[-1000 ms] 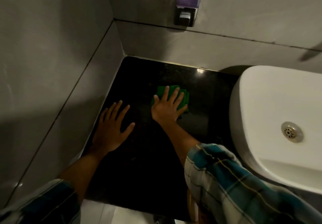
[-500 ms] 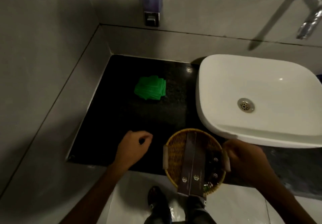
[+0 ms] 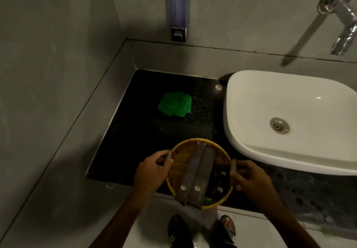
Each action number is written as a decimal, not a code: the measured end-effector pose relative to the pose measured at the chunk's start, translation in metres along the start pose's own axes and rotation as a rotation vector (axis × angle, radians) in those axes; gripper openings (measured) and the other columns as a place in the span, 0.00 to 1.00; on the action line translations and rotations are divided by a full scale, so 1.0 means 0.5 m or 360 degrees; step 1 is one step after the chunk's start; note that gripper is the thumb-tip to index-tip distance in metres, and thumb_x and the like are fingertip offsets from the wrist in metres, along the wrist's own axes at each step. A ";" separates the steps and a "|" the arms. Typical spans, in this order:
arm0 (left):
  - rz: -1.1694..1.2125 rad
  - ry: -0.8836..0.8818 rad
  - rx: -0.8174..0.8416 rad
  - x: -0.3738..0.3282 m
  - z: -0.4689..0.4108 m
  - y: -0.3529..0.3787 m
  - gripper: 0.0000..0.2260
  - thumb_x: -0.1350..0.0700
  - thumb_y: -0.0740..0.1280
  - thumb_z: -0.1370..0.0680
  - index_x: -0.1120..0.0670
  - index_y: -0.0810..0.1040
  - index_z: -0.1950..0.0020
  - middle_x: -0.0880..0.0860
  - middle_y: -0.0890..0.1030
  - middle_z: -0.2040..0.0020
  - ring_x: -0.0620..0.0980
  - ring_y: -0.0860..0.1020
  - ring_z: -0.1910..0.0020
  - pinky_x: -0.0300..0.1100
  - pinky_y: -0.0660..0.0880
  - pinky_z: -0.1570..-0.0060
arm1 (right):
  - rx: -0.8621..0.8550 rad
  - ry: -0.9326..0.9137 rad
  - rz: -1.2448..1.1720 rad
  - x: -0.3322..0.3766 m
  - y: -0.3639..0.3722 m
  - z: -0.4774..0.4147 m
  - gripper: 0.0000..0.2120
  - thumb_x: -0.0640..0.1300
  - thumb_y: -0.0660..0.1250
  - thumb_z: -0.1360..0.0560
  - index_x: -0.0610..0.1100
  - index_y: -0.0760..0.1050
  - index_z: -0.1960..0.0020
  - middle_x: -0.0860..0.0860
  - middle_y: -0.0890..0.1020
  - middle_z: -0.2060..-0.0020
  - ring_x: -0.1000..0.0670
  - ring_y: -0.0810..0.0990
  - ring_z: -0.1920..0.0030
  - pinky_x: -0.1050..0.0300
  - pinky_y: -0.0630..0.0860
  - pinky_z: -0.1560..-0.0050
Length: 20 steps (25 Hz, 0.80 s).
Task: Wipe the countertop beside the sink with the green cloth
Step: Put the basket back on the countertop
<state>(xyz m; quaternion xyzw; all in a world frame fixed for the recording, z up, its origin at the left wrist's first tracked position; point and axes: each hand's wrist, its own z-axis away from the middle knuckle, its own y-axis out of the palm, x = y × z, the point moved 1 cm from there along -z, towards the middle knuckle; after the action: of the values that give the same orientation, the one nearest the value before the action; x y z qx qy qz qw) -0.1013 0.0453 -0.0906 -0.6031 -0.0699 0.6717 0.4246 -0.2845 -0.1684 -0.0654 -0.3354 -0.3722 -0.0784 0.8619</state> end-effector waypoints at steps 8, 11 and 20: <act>-0.0168 -0.0185 -0.0418 0.103 -0.118 -0.194 0.18 0.43 0.63 0.22 0.49 0.78 0.37 0.57 0.84 0.46 0.56 0.81 0.49 0.47 0.75 0.49 | 0.0327 -0.0399 -0.0106 0.197 0.224 -0.091 0.23 0.40 0.68 0.27 0.47 0.71 0.33 0.51 0.83 0.57 0.55 0.82 0.60 0.59 0.82 0.60; -0.0256 -0.0246 -0.0347 0.122 -0.151 -0.227 0.18 0.44 0.62 0.21 0.50 0.77 0.36 0.59 0.82 0.43 0.61 0.78 0.42 0.51 0.74 0.45 | 0.0413 -0.0380 -0.0011 0.212 0.270 -0.110 0.21 0.44 0.67 0.26 0.48 0.71 0.33 0.57 0.80 0.61 0.61 0.80 0.64 0.68 0.78 0.66; -0.0506 0.0281 0.0026 -0.098 -0.442 -0.128 0.15 0.50 0.66 0.24 0.51 0.78 0.38 0.55 0.82 0.40 0.57 0.79 0.42 0.47 0.75 0.44 | -0.0249 -0.0346 0.0113 0.314 0.140 -0.394 0.16 0.45 0.69 0.26 0.41 0.75 0.40 0.40 0.83 0.46 0.42 0.81 0.45 0.55 0.75 0.43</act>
<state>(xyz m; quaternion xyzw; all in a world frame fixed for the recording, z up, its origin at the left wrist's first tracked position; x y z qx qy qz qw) 0.1178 -0.0389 -0.0733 -0.6374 -0.1214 0.5411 0.5349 -0.0297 -0.2226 -0.0908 -0.4212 -0.4440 -0.0399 0.7899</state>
